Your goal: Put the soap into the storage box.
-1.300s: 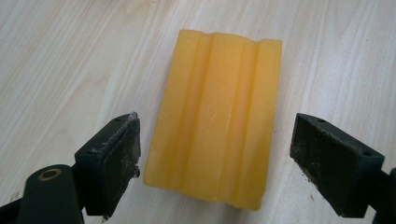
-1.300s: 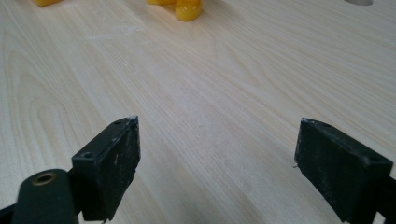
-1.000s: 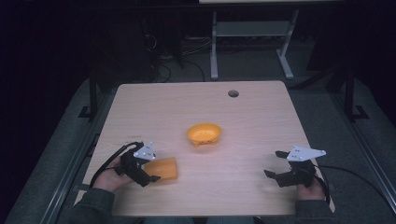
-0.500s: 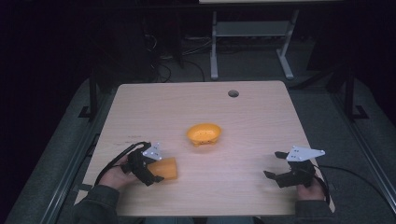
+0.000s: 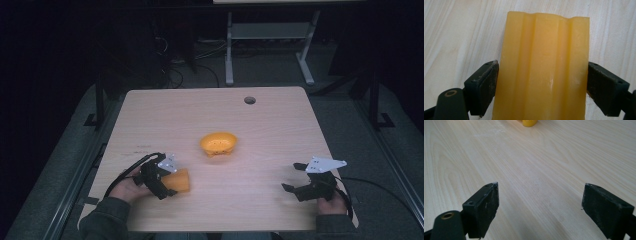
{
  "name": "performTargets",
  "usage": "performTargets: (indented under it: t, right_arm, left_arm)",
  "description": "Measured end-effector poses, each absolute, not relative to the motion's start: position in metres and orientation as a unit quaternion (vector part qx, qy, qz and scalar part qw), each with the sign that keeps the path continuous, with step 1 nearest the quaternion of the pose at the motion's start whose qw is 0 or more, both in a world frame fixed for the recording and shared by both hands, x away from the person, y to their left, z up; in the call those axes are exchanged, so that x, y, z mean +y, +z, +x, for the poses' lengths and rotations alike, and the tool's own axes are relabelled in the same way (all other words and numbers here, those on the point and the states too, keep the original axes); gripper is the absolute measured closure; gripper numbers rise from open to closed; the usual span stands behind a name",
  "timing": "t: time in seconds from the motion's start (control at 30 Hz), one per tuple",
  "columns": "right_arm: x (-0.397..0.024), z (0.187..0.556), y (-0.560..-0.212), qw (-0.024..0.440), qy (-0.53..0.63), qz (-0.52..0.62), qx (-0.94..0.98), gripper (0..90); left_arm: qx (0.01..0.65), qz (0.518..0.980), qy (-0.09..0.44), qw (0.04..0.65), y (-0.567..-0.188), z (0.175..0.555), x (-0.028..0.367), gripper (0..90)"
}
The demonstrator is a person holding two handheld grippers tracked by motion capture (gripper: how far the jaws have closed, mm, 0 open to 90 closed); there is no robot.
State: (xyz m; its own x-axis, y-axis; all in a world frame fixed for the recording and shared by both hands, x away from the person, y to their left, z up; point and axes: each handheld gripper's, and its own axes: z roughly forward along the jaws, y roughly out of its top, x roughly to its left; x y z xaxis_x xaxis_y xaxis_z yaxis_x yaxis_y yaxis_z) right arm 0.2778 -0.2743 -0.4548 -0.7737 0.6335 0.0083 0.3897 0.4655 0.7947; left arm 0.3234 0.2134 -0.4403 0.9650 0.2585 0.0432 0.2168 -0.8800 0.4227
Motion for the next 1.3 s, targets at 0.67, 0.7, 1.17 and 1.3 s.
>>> performTargets:
  t: [0.67,0.7,1.17,1.3]
  right_arm:
    - [-0.2730,0.2780,-0.4553,0.147,0.419,0.299,0.845,13.5]
    - [-0.2731,0.2780,-0.4553,0.148,0.419,0.299,0.845,13.5]
    - [-0.2747,0.2775,-0.4540,0.152,0.423,0.297,0.843,13.5]
    - [-0.2749,0.2772,-0.4538,0.151,0.423,0.299,0.841,13.5]
  left_arm:
    - [0.121,0.971,0.039,0.203,-0.4447,0.3246,0.2118,18.3]
    - [0.117,0.971,0.042,0.204,-0.4442,0.3247,0.2123,18.6]
    - [0.121,0.971,0.038,0.204,-0.4424,0.3234,0.2130,20.4]
    - [0.125,0.970,0.036,0.206,-0.4418,0.3232,0.2134,20.5]
